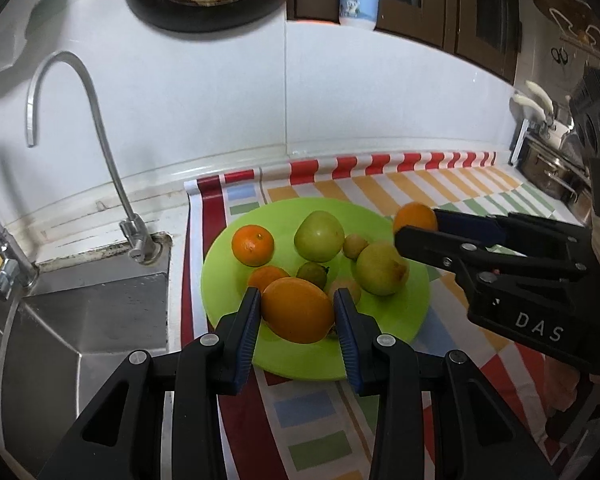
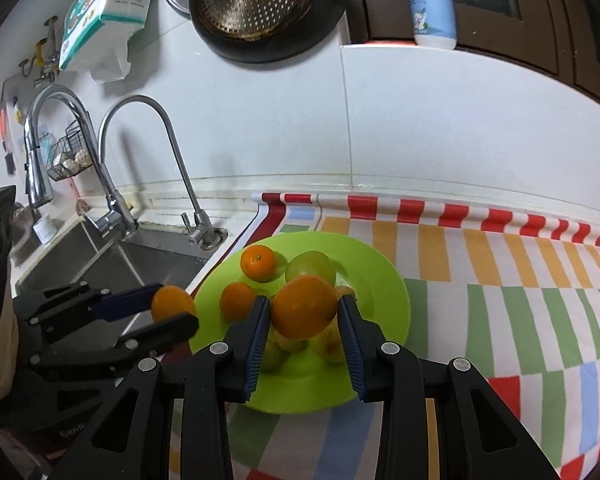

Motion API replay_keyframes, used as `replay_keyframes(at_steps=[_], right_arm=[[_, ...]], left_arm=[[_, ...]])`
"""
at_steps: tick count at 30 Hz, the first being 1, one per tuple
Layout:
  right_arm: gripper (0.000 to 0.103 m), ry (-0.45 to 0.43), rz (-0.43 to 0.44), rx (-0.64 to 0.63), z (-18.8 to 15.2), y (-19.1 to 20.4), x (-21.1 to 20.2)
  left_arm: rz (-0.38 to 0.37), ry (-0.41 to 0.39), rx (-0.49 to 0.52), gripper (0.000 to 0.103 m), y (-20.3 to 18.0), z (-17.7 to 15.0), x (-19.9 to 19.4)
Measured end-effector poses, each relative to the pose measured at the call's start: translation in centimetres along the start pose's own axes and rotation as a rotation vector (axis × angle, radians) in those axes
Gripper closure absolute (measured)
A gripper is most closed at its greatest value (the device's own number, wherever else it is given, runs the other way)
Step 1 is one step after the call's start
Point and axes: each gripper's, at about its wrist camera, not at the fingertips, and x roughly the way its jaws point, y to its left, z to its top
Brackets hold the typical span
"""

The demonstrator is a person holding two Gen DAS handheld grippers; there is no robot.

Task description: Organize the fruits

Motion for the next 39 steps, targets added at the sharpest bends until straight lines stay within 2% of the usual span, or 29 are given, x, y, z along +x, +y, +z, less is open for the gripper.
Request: replay_keyframes(at_steps=[11,14,22,24,31,39], right_arm=[[0.066,0.020,0.025,0.006,0.5,-0.6,3.3],[0.063,0.012,0.004,0.007,0.6,-0.9,3.3],[0.062,-0.001,-0.035,0.043,-0.1,-1.5,1.3],[0.054,-0.005,-0.057,0.052,-0.4,-1.6,0.6],[0.046,-0.050,-0.125,0.070,-1.5,-1.3,-3.0],[0.028,-0.110,-0.215,0.093,-3.1,-0.3,-7.6]], left_arm=[[0.001,0.033,0.018,0.065,-0.1,0.3,2.6],[0.010,0.025,0.010,0.061,0.0,0.5,2.4],[0.074,-0.028,-0.021,0.053,0.0,0.6,0.0],[0.087,-0.041,-0.029,0.051,0.0,0.5,-0.7],[0.129,-0.097,-0.030,0.042,-0.7,-0.1,-3.7],[0.132,-0.160,-0.020,0.031,-1.5,-1.2,-7.3]])
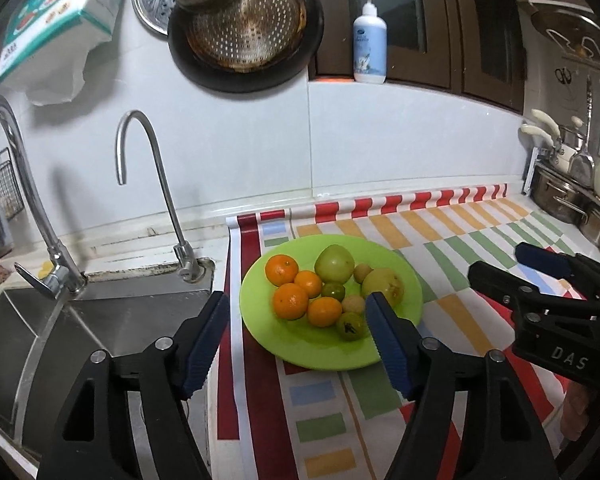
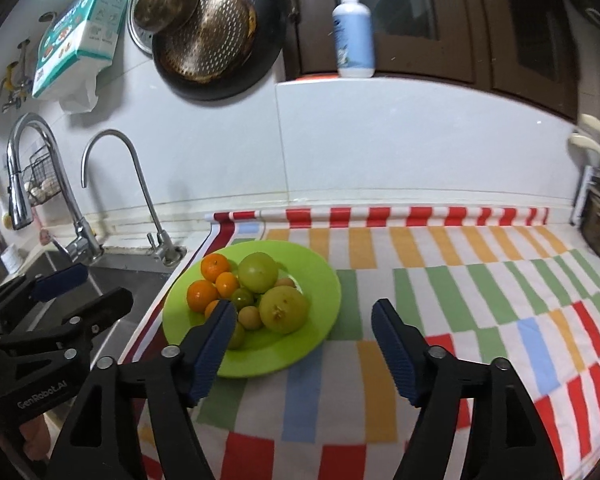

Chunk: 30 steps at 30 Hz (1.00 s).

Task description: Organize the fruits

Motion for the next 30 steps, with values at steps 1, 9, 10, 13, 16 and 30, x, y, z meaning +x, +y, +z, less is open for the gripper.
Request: replay_keyframes(at_steps=[1,9,10,13,16,30], right_arm=[[0.027,-0.010,-0.008,0.002,-0.2,0.0,-0.6],[0.017,-0.045,-0.019,-0.003,-1.1,-0.9,-4.6],[0.017,-0.054,-0.018,-0.008,-1.2,-1.1,-5.3],[0.016,-0.067,-0.018,-0.026,-1.6,-1.5,-6.9],[0.015,-0.076,-0.021,-0.032,-2.2,-2.1,-8.5],[0.011,-0.097,-0.033,-0.033,-4.9,-4.3,-14.7]], left_arm=[[0.003,-0.004,0.001,0.030,-0.1,-0.1,-0.3],[0.035,-0.058,-0.030,0.015,-1.7,-0.8,-4.4],[0.046,-0.065,-0.034,0.013,-2.1,-0.9,-5.0],[0.073,-0.085,-0.041,0.007,-3.0,-1.3,-6.6],[0.087,-0.092,-0.054,0.005,-3.9,-1.8,-8.1],[0.120,-0.117,-0.060,0.000,-7.4,-3.9,-14.1]])
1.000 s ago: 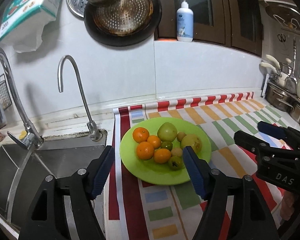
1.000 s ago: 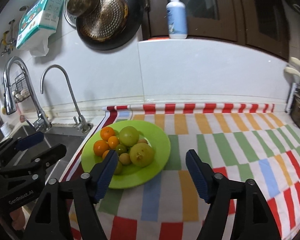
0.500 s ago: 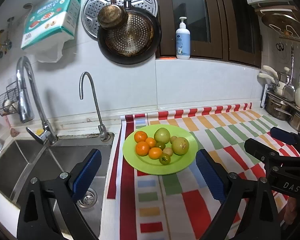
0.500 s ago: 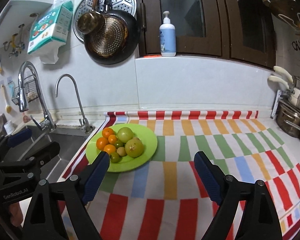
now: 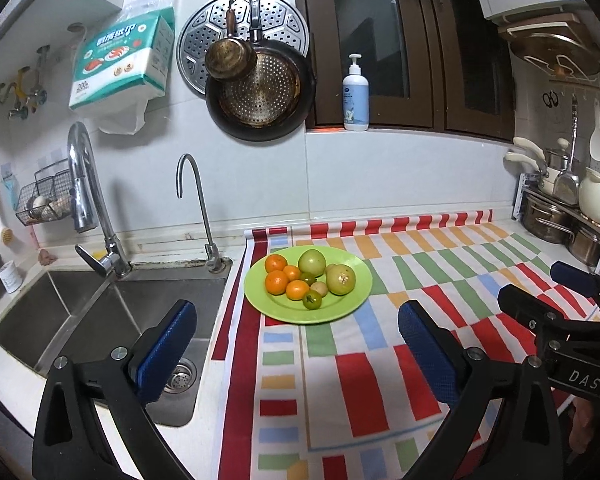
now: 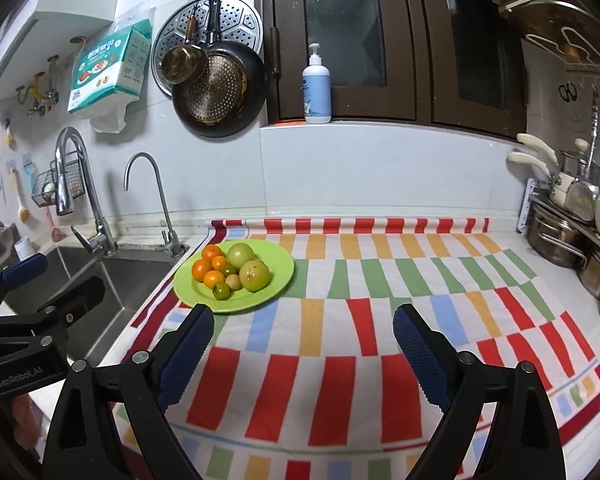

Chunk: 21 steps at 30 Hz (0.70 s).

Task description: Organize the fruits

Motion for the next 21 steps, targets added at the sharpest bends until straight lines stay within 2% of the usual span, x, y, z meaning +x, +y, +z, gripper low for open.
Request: replay_keyframes(at_steps=[10,21], right_arm=[[0.011,-0.022,-0.009,-0.009,-1.3,-0.7,-4.0],[0.011,-0.025,-0.002,-0.008,-2.7,-1.4,-6.6]], left_arm=[[0.027,0.005,-0.001,0.000,-0.8,-1.5,-3.3],[0.057,-0.024,0.011,0.000,-1.7,-2.3,-6.6]])
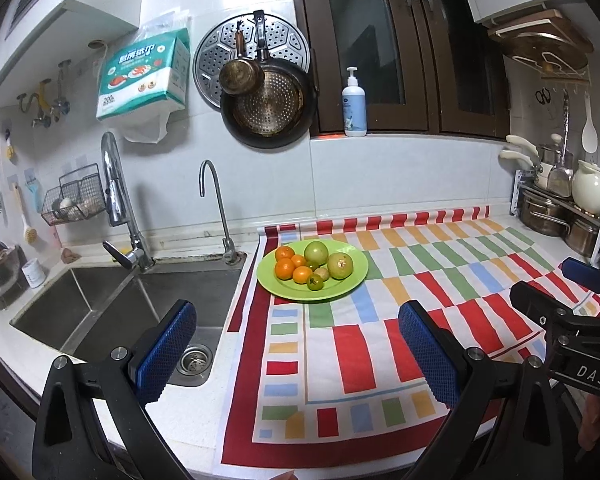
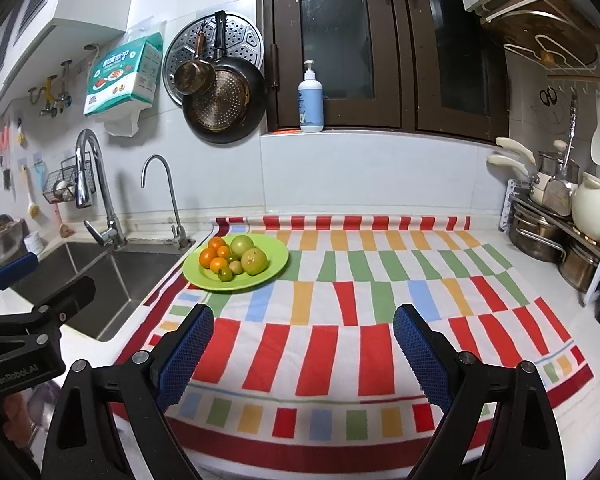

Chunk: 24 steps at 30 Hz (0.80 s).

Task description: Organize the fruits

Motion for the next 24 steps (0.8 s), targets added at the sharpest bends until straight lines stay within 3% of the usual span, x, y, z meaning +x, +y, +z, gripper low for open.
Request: replay_keyframes(at_steps=[24], right_arm=[[0.011,-0.029,0.002,-0.004,-0.7,-0.9,-2.8]], left_arm=[[0.009,-0.039,0.009,0.000,-0.8,-0.3,-3.2]])
